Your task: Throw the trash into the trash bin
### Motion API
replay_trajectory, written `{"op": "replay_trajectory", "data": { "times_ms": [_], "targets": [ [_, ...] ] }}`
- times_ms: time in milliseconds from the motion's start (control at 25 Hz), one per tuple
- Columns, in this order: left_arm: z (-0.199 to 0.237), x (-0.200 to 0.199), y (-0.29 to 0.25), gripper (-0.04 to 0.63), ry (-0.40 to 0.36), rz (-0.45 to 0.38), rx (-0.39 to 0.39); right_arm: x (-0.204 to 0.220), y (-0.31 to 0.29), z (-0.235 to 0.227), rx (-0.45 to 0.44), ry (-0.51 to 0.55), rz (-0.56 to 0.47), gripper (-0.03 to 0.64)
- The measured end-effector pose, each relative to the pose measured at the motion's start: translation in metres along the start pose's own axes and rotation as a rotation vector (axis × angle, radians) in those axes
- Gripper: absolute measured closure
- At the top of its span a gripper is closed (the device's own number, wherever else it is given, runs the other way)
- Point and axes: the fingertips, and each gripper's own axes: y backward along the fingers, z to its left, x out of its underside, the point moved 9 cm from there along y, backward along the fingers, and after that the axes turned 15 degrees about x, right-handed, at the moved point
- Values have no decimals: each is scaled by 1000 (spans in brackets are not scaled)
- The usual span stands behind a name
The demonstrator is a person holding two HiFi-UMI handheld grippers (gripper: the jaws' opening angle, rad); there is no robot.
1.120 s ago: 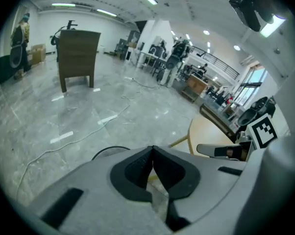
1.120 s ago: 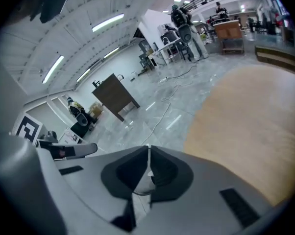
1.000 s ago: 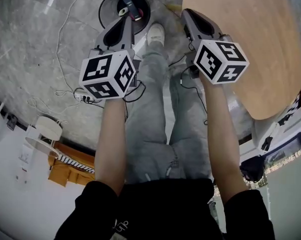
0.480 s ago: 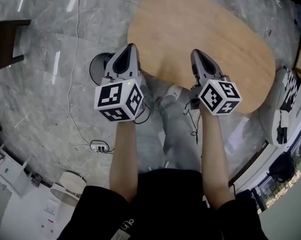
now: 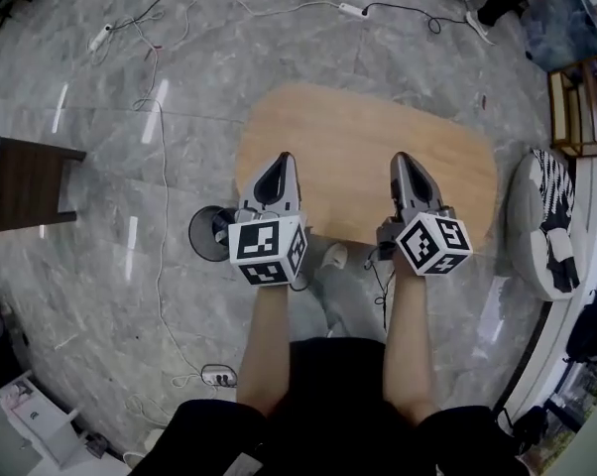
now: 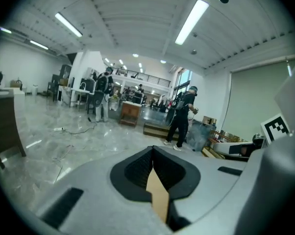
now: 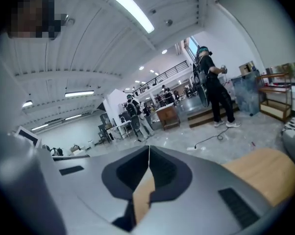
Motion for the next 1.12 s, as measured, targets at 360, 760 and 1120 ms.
{"op": "replay_trajectory", "data": {
  "times_ms": [360,760,1120],
  "targets": [
    [-94,-113,-13,588,-134,-175,96,-135,68,-40,17,17,-263,604],
    [-161,-170,0,588,-225,-289,171,-204,117,-24,-9,174,-406,605],
    [-188,-167,-5,588,-251,-262,176,-209,128,-28,2,234,-395,605]
  ]
}}
